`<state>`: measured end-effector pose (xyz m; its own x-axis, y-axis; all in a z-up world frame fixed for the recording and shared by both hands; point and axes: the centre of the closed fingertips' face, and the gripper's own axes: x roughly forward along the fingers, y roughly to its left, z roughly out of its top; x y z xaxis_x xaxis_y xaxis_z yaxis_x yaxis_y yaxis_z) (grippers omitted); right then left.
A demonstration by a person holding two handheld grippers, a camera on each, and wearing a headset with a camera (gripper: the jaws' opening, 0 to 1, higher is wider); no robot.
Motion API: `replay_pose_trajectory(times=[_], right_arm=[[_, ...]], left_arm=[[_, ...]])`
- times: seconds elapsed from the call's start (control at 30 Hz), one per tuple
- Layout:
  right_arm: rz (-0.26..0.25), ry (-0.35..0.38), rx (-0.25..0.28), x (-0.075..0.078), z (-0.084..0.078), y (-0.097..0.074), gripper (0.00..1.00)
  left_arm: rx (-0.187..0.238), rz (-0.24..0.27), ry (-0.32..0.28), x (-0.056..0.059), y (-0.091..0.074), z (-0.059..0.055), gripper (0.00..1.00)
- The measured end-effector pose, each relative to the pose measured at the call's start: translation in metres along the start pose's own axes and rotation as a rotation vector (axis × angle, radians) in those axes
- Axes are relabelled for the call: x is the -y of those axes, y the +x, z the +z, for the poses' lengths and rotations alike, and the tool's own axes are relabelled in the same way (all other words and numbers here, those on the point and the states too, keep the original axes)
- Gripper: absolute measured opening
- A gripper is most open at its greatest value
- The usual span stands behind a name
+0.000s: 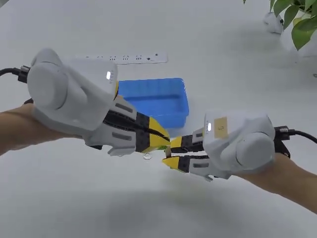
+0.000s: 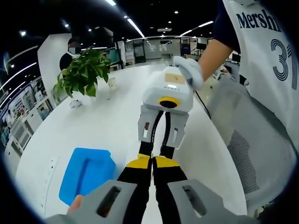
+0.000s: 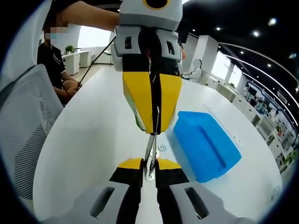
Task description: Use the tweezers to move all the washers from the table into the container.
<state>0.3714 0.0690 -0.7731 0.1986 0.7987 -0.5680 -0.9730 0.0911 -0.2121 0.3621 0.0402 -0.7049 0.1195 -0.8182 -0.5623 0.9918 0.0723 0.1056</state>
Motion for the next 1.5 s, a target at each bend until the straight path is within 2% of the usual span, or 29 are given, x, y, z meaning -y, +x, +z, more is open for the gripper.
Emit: replay_pose_trajectory(times=[0.27, 0.87, 0.93, 1.0, 1.13, 1.37, 1.5], right_arm=[[0.011, 0.021, 0.000, -0.001, -0.004, 0.004, 0.11], [0.012, 0.040, 0.002, 0.001, -0.006, 0.003, 0.12], [0.019, 0.055, 0.004, 0.002, -0.007, 0.003, 0.11], [0.022, 0.102, 0.010, 0.003, -0.007, 0.003, 0.11], [0.017, 0.107, 0.007, 0.004, -0.008, 0.003, 0.10], [0.013, 0.112, -0.001, 0.003, -0.007, 0.002, 0.10], [0.019, 0.134, 0.020, 0.001, -0.005, -0.001, 0.10]], left_arm=[[-0.010, -0.006, -0.006, -0.001, 0.003, -0.005, 0.05], [-0.002, -0.017, -0.056, -0.005, 0.005, -0.004, 0.05], [0.001, -0.019, -0.064, -0.006, 0.006, -0.004, 0.05], [0.004, -0.014, -0.070, -0.009, 0.006, -0.004, 0.05], [0.017, -0.017, -0.102, -0.014, 0.007, -0.004, 0.05], [0.017, -0.031, -0.110, -0.009, 0.008, -0.002, 0.05], [0.015, -0.031, -0.099, -0.005, 0.003, -0.001, 0.05]])
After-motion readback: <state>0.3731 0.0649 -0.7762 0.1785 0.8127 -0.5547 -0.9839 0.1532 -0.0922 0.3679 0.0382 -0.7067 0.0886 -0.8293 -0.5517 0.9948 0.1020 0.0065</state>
